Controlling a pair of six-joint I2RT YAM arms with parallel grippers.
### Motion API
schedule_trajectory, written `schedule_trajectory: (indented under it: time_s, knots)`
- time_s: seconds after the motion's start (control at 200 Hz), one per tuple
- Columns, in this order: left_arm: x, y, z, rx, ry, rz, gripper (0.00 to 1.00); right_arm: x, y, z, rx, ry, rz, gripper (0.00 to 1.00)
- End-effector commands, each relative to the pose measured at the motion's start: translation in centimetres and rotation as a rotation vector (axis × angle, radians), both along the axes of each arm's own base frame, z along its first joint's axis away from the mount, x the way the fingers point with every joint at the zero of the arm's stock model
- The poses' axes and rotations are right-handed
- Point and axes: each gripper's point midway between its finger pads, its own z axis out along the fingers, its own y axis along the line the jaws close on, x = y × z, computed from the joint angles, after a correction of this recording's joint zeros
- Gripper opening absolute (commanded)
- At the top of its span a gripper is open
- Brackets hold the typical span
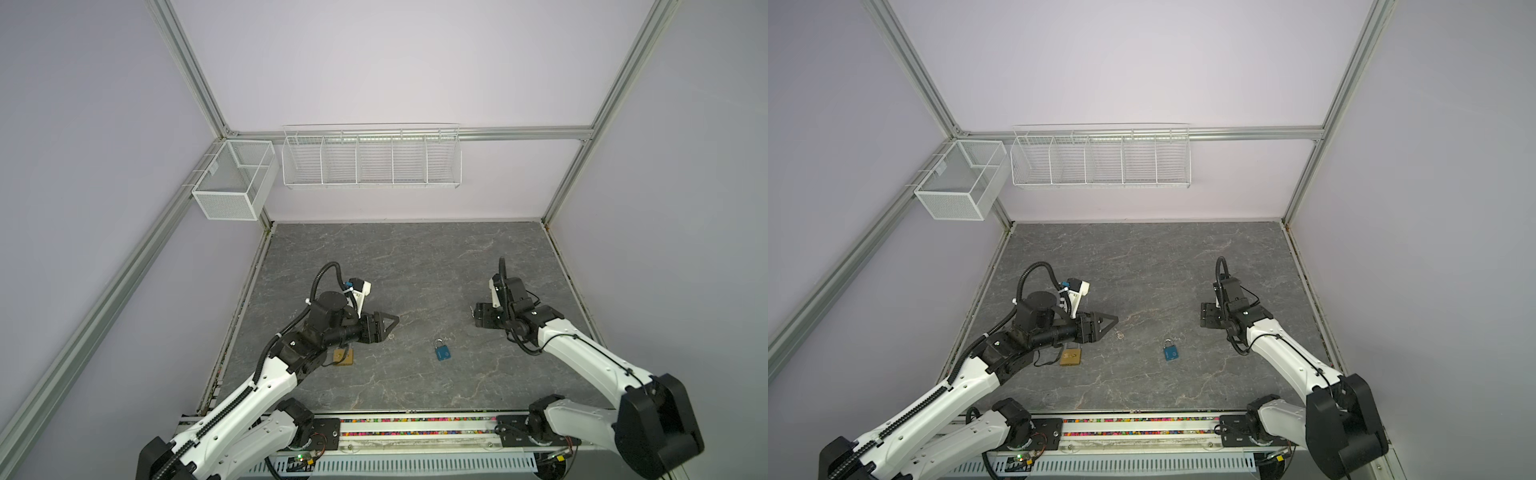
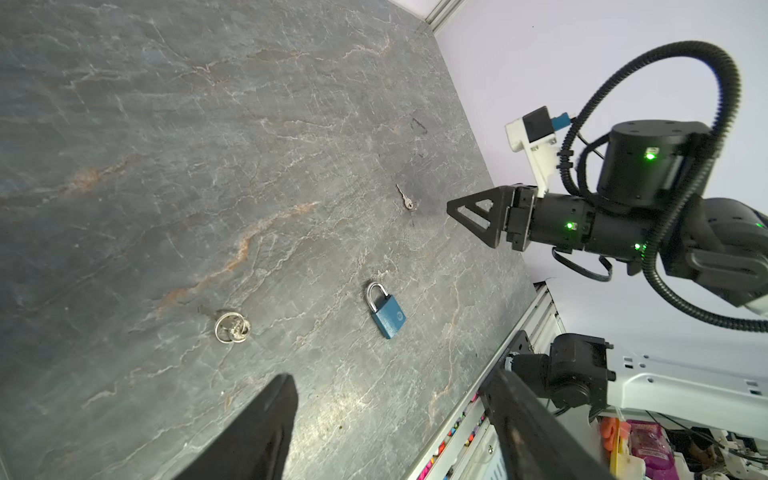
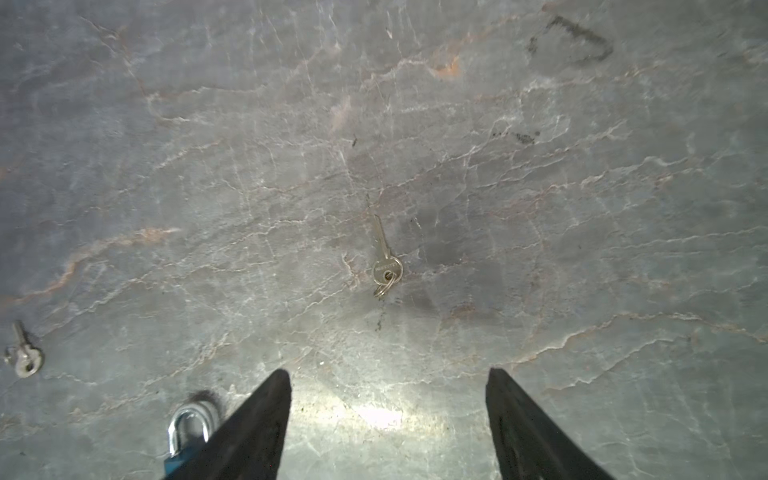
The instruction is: Unlock with the key
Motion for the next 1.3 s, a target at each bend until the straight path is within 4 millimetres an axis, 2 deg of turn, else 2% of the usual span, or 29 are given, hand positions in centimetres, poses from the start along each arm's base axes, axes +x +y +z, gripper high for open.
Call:
schedule_trajectory:
  time_s: [0.0,0.09,0.205,0.495,0.97,1.195,1.295]
  knots:
    - [1.0,-0.1,1.0,-0.082,-0.01,0.08,0.72,1.1,0.7,-1.2,0.03,0.032,-0.047,0.65]
    - [0.9,-0.2,0.6,-0.077,0.001,0.076,0.67,1.8,1.3,-2.1,0.038,0.058,-0.057,0.53]
    - [0.6,-1.0,0.3,-0.09,0.012,0.052,0.61,2.7,1.7,-2.9,0.055,0.066,-0.072,0.45]
    - [0.7,-1.6,-0.1,-0.094,0.016,0.05,0.55,4.0,1.3,-3.6,0.008,0.084,-0.121,0.32]
    - [1.3,-3.2,-0.5,-0.117,0.029,0.037,0.55,3.5,1.2,-4.6,-0.007,0.129,-0.135,0.28]
    - [1.2,-3.7,-0.8,-0.115,0.034,0.035,0.56,3.7,1.5,-5.1,-0.016,0.146,-0.137,0.24]
    - [1.3,-3.7,-0.9,-0.115,0.036,0.039,0.56,3.8,1.6,-5.1,-0.017,0.148,-0.136,0.18]
